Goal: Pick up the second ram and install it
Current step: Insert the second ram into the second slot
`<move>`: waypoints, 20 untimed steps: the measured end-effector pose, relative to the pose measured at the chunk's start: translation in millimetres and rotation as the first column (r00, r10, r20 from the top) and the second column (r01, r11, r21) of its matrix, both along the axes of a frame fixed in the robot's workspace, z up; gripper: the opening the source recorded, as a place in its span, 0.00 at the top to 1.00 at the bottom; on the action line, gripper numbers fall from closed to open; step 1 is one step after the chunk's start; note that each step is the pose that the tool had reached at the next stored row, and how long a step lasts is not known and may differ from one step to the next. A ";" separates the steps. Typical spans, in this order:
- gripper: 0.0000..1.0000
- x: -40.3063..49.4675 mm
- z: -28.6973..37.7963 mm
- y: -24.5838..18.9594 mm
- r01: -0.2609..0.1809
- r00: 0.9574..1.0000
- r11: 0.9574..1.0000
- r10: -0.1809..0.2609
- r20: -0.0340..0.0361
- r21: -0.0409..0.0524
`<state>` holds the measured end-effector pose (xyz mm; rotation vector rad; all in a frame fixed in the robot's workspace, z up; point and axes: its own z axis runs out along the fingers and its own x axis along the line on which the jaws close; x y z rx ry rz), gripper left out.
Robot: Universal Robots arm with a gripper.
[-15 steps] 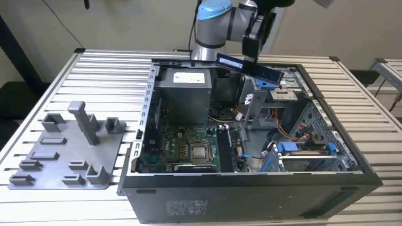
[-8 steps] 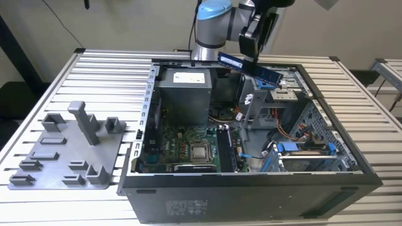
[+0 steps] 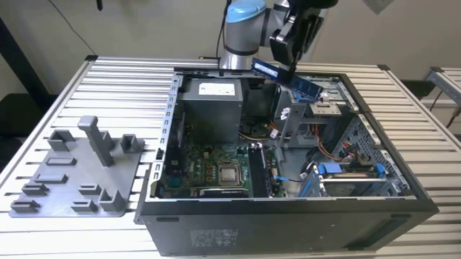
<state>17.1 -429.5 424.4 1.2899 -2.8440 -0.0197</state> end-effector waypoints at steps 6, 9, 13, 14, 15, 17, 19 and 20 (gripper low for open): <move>0.86 0.0 0.0 0.0 0.081 0.997 0.997 -0.081 0.000 0.000; 0.86 0.0 0.0 0.0 0.117 0.993 0.993 -0.117 0.000 0.000; 0.86 0.1 0.0 0.0 0.133 0.991 0.991 -0.133 0.000 0.000; 0.86 0.1 0.0 0.0 0.133 0.991 0.991 -0.133 0.000 0.000; 0.86 0.1 0.0 0.0 0.133 0.991 0.991 -0.133 0.000 0.000; 0.86 0.0 0.0 0.0 0.137 0.991 0.991 -0.137 0.000 0.000; 0.86 0.0 -0.2 0.0 0.157 0.988 0.988 -0.157 0.000 0.000; 0.86 0.0 -0.4 0.0 0.173 0.985 0.985 -0.173 0.000 0.000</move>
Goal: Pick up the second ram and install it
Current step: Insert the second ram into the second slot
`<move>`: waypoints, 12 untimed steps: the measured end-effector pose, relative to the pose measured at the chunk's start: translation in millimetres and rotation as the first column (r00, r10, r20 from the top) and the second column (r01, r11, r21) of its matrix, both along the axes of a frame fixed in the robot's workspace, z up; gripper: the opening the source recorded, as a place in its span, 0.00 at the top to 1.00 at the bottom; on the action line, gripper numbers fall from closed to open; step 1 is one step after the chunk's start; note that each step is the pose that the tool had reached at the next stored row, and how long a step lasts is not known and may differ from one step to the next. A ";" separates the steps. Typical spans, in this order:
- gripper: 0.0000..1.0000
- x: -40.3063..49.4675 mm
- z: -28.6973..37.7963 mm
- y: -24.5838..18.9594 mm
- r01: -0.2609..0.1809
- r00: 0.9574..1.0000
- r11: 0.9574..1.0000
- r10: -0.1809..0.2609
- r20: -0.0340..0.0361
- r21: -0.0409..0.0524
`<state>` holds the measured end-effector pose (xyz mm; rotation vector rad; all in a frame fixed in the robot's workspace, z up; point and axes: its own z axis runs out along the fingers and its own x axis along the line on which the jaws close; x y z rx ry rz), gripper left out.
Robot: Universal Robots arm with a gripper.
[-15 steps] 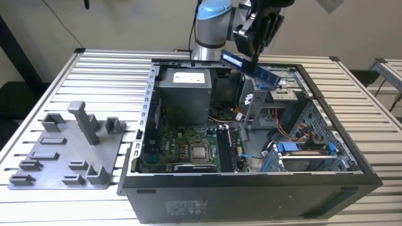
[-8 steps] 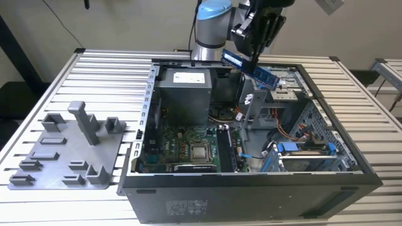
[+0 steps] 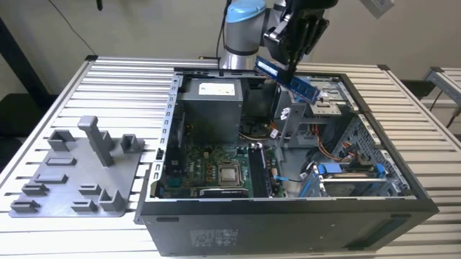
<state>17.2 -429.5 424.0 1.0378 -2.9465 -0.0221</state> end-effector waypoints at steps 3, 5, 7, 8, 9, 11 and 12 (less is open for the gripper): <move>0.86 0.0 -0.7 0.0 0.051 0.999 0.999 -0.051 0.000 0.000; 0.86 -0.1 -1.1 0.0 0.086 0.996 0.996 -0.086 0.000 0.000; 0.86 -0.1 -1.4 0.0 0.122 0.993 0.993 -0.122 0.000 0.000; 0.86 -0.1 -1.6 0.0 0.140 0.990 0.990 -0.140 0.000 0.000; 0.86 -0.1 -1.8 0.0 0.158 0.987 0.987 -0.158 0.000 0.000; 0.86 0.0 -2.1 0.0 0.194 0.981 0.981 -0.194 0.000 0.000; 0.86 0.0 -2.2 0.0 0.212 0.977 0.977 -0.212 0.000 0.000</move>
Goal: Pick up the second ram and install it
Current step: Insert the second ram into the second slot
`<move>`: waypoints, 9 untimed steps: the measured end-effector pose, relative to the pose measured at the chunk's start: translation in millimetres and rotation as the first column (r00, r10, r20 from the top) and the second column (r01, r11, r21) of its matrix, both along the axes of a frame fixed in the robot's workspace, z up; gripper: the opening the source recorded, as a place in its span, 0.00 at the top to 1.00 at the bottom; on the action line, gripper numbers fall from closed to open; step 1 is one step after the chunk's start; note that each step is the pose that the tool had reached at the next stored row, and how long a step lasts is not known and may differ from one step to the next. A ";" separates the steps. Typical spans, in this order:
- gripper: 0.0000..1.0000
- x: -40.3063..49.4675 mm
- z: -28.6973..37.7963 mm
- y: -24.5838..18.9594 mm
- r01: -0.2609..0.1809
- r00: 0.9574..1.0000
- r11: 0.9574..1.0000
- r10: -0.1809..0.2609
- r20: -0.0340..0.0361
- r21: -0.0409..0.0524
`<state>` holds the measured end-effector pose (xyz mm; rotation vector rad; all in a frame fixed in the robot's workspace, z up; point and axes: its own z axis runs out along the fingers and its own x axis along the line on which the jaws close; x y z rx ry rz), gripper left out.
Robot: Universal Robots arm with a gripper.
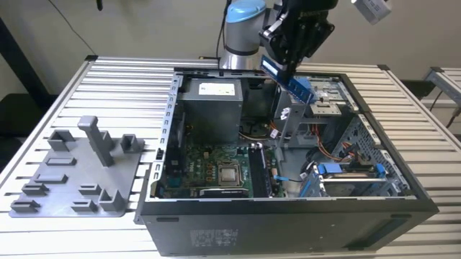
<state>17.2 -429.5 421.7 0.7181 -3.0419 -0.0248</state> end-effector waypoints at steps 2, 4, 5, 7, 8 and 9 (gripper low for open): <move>0.86 0.0 -0.3 0.0 0.036 0.999 0.999 -0.036 0.000 0.000; 0.86 0.0 -0.6 0.0 0.072 0.997 0.997 -0.072 0.000 0.000; 0.86 0.0 -0.7 0.0 0.090 0.996 0.996 -0.090 0.000 0.000; 0.86 0.0 -1.0 0.0 0.126 0.992 0.992 -0.126 0.000 0.000; 0.86 0.0 -1.2 0.0 0.146 0.989 0.989 -0.146 0.000 0.000; 0.86 0.0 -1.3 0.0 0.163 0.987 0.987 -0.163 0.000 0.000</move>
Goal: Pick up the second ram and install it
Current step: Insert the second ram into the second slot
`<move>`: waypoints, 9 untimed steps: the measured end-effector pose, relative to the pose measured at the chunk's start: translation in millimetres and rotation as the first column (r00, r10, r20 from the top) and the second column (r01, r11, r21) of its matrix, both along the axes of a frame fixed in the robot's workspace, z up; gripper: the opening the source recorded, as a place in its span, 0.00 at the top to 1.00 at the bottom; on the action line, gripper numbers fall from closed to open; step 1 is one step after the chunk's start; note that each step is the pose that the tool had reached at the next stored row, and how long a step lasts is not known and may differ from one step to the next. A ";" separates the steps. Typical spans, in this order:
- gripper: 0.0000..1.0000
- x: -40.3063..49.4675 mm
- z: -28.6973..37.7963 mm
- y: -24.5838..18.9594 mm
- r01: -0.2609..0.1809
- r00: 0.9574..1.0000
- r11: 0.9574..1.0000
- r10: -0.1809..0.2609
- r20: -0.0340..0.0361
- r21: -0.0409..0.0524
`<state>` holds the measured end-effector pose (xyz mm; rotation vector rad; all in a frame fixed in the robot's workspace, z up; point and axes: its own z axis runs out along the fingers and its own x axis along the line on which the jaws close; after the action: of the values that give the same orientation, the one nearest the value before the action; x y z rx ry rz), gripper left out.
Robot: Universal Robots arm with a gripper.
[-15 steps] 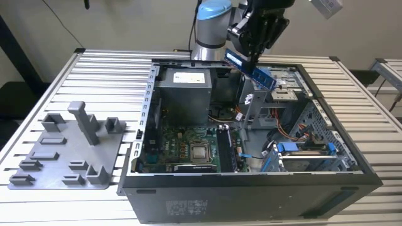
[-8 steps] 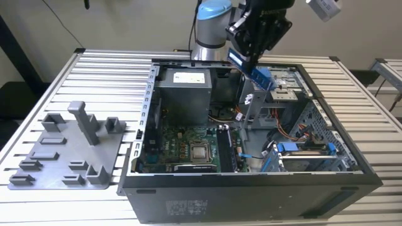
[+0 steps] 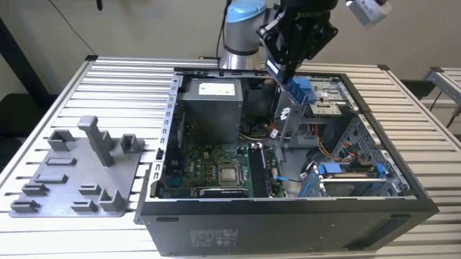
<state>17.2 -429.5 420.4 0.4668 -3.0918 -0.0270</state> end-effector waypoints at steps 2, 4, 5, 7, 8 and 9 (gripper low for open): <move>0.86 0.0 -0.3 0.0 0.036 0.999 0.999 -0.036 0.000 0.000; 0.86 0.0 -0.6 0.0 0.072 0.997 0.997 -0.072 0.000 0.000; 0.86 0.0 -0.8 0.0 0.090 0.996 0.996 -0.090 0.000 0.000; 0.86 0.0 -1.1 0.0 0.127 0.992 0.992 -0.127 0.000 0.000; 0.86 0.0 -1.3 0.0 0.144 0.990 0.990 -0.144 0.000 0.000; 0.86 0.0 -1.5 0.0 0.162 0.987 0.987 -0.162 0.000 0.000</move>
<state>17.2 -429.5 418.9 0.2146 -3.1209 -0.0288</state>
